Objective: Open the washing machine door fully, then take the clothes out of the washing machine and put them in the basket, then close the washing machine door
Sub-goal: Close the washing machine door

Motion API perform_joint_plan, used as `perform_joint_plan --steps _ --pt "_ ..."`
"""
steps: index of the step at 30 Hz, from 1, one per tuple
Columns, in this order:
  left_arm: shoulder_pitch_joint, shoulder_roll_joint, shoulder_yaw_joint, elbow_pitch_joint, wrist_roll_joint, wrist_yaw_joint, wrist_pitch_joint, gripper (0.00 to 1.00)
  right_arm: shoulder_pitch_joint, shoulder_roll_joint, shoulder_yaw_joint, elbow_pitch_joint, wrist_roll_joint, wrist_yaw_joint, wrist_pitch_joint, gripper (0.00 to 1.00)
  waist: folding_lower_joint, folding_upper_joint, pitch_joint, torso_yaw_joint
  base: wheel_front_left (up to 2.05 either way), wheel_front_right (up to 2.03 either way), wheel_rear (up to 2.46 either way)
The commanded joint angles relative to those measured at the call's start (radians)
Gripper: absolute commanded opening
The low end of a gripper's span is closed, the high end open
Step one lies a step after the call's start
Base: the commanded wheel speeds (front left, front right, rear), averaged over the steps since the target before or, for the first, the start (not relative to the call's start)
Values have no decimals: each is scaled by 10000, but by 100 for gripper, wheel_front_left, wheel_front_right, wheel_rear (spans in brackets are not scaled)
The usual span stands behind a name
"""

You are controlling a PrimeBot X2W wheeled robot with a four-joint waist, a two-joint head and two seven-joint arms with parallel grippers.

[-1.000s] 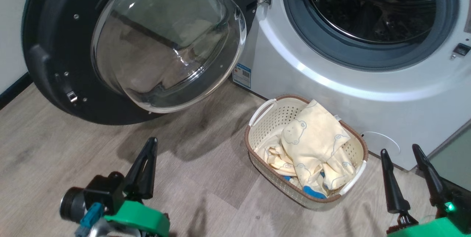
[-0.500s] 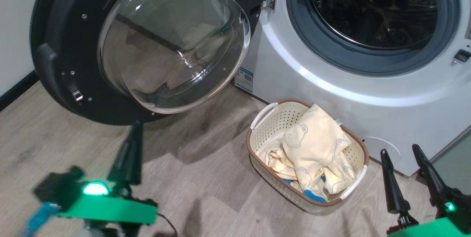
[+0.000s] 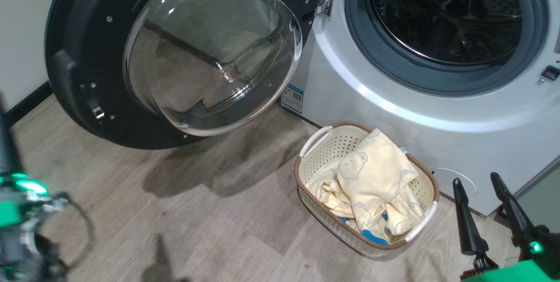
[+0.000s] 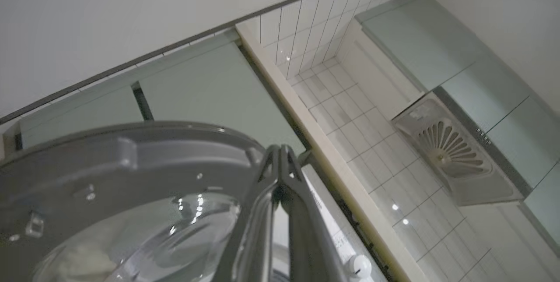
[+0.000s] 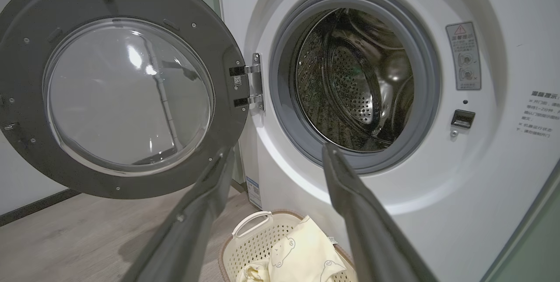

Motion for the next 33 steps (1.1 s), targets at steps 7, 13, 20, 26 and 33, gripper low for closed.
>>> perform_joint_plan --steps 7,13,20,26,33 --pt "-1461 1245 1657 643 -1657 94 607 0 -98 -232 85 -375 13 35 -67 100 0 0 75 16 0 0 0" --pt "-2334 2322 2088 2065 -2093 464 1069 0 -117 -273 86 -410 11 35 -67 100 0 0 153 -9 0 0 0" --pt "-3388 3694 2324 4677 -2485 886 1768 0 -179 -367 128 -417 3 35 -67 100 0 0 242 -177 0 0 0" --pt "-4310 4557 2222 6789 -2740 1145 2367 0 -246 -480 135 -420 -4 35 -67 100 0 0 342 -403 0 0 0" --pt "-5122 5097 1781 8458 -2761 1187 2964 0 -323 -595 152 -451 -6 35 -67 100 0 0 479 -669 0 0 0"
